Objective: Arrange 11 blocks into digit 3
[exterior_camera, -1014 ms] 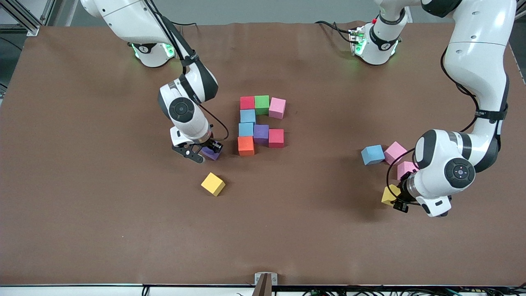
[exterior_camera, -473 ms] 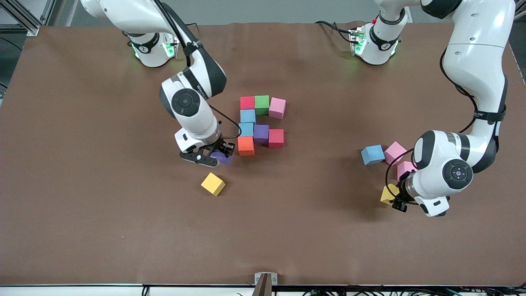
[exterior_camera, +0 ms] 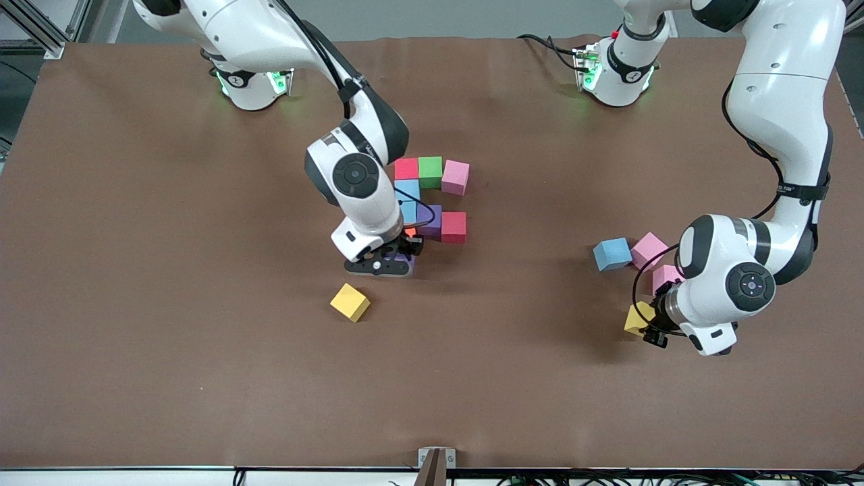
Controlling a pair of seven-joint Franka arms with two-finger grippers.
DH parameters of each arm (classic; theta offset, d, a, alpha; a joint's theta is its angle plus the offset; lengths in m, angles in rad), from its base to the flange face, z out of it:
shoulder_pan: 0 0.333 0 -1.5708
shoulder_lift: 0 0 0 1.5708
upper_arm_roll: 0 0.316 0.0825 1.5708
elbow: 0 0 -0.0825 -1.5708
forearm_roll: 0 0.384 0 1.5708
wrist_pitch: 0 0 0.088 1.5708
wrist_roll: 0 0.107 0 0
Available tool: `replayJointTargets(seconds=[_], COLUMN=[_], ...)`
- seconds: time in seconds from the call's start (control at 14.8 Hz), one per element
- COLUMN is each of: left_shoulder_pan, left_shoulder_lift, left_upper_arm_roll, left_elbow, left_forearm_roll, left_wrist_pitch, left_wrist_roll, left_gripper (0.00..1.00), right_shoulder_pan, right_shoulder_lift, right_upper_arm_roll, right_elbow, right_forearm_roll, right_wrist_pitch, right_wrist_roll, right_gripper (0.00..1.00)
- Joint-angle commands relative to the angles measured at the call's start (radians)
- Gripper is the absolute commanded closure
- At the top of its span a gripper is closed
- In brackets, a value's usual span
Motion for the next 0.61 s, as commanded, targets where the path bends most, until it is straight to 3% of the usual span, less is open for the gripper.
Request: replayJointTargets(seconds=[0.0, 0.54], left_shoulder_pan=[0.0, -0.001], left_shoulder_lift=[0.004, 0.004], left_upper_arm_roll=[-0.003, -0.001], left_elbow=[0.007, 0.007], left_forearm_roll=[0.016, 0.018], left_wrist_pitch=[-0.008, -0.008], left_wrist_roll=[0.001, -0.001], left_gripper=[0.69, 0.69], right_shoulder_pan=[0.011, 0.013], right_shoulder_lift=[0.042, 0.1], right_upper_arm_roll=[-0.004, -0.004], right_elbow=[0.075, 0.065], right_forearm_roll=[-0.011, -0.062], right_wrist_pitch=[-0.043, 0.0], right_wrist_roll=[-0.046, -0.049], right_gripper=[0.99, 0.98])
